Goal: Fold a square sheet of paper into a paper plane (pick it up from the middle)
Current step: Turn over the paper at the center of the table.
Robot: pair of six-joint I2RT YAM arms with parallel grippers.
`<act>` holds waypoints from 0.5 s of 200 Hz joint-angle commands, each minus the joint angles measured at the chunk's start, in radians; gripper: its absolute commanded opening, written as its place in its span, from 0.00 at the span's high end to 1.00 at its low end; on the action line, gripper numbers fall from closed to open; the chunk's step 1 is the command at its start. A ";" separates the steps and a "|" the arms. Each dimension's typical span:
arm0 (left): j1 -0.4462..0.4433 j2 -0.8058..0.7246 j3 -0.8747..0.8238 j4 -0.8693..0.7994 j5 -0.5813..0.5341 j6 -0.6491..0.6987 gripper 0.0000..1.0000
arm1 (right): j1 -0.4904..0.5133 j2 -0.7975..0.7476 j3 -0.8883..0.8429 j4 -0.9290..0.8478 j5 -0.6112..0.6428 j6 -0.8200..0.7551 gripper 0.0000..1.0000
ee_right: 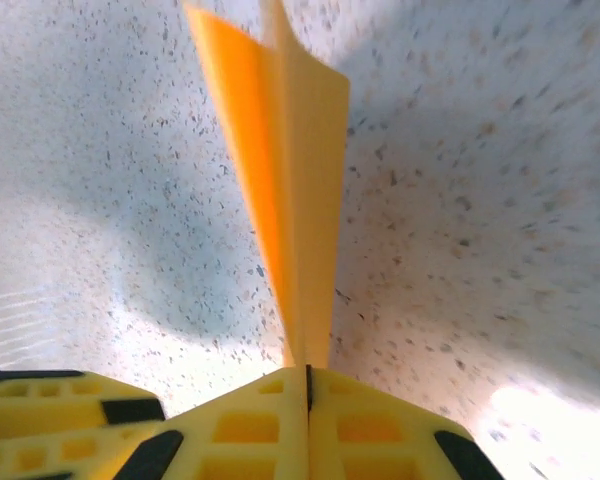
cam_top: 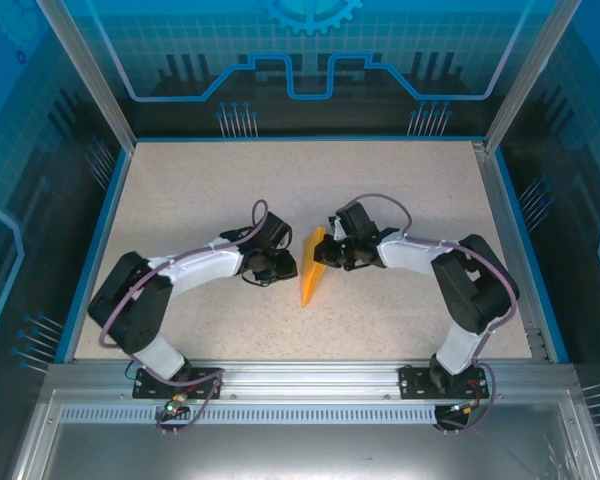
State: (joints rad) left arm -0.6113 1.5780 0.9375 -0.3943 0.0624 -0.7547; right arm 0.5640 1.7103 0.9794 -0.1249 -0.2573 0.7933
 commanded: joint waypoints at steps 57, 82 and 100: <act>0.051 -0.296 -0.151 -0.032 -0.308 -0.148 0.70 | 0.180 0.077 0.538 -1.070 0.913 -0.301 0.91; 0.058 -0.393 -0.193 -0.081 -0.407 -0.221 0.64 | 0.241 0.200 0.640 -1.149 0.962 -0.261 0.90; 0.059 -0.469 -0.231 -0.102 -0.465 -0.260 0.62 | 0.283 0.299 0.713 -1.154 0.932 -0.234 0.89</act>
State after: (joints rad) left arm -0.5617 1.1988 0.7517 -0.4355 -0.2680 -0.9276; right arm 0.7937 1.8931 1.6104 -1.1198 0.5854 0.5377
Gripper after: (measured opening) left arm 0.376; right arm 0.103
